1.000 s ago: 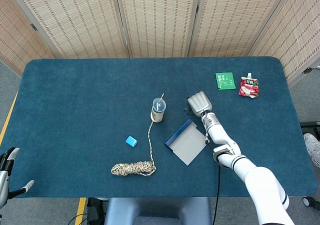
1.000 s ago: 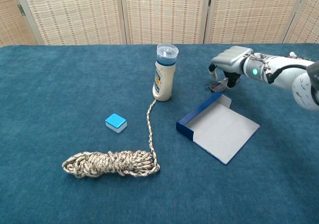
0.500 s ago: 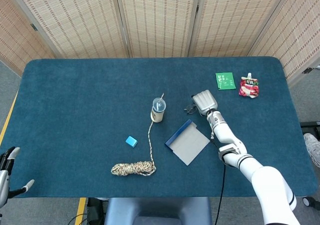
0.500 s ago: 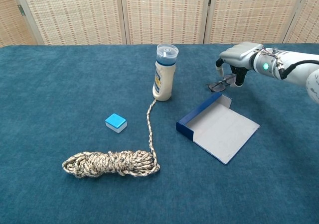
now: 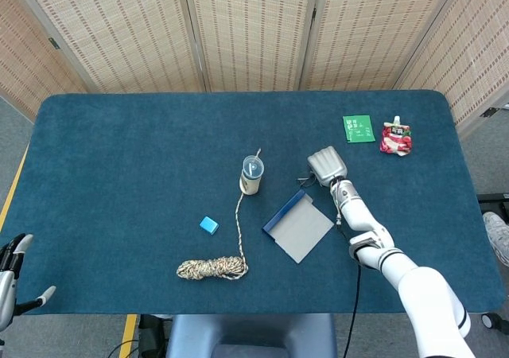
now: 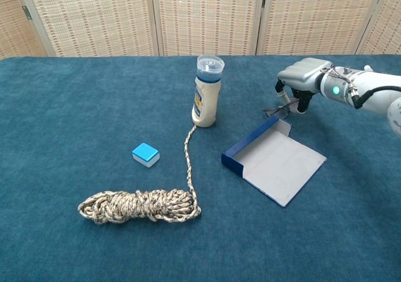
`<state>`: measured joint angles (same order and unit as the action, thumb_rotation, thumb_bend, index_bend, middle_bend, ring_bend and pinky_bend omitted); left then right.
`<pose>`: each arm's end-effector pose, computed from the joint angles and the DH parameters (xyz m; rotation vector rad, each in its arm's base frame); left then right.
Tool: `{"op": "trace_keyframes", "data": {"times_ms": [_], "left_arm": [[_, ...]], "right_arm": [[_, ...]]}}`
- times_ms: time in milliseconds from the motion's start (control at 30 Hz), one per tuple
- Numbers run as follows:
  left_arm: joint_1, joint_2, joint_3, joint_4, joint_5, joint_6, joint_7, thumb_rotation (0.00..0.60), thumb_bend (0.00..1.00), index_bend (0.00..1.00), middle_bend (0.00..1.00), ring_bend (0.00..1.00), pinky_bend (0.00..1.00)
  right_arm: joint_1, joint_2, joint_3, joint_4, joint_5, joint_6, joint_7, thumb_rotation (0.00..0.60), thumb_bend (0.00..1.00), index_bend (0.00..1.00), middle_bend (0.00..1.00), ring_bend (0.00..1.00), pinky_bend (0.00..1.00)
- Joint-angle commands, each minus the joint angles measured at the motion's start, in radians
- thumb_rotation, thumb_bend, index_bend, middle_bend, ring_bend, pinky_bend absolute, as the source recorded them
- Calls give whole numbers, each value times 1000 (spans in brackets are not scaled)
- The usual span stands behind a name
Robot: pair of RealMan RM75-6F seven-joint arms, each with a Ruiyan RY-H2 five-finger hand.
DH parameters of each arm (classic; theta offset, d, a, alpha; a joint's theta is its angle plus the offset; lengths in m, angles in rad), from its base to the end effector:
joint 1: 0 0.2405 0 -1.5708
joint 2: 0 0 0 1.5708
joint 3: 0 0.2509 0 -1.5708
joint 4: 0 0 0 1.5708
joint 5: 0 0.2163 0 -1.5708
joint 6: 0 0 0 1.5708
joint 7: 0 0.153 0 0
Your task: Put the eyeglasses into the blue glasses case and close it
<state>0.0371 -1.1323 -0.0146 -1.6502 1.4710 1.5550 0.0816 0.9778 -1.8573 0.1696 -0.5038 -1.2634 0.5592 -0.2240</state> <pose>-0.3229 0.1435 0.1496 -1.2849 -0.9399 -0.7915 -0.1991 -0.4758 -0.0444 1.9296 -0.5687 0.4249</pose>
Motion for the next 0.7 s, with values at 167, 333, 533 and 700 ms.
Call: {"op": "trace_keyframes", "data": {"times_ms": [167,333,533,700], "left_arm": [[0,-3,2,1,3,-1,-2,600,195,69,92,121,232],[0,-3,2,2,5,1,-3,600,195,69,92,121,232],[1,-1,2,1,5,1,-1,600,195,69,92,122,232],[1,1,1,-1,3,1,1,600,195,69,92,122,232]], "right_arm": [[-31,29,-9,-52,-5,28,-10,600,419,550,1000,1000,973],[-43,32,-7,-61,1,40,-20,600,471,583,1000,1000,972],[-58,28,-9,-65,-4,60,-9,600,505,603,1000,1000,972],[-71,57,-10,-113,-24,107,16,600,514,631,1000,1000,972]]}}
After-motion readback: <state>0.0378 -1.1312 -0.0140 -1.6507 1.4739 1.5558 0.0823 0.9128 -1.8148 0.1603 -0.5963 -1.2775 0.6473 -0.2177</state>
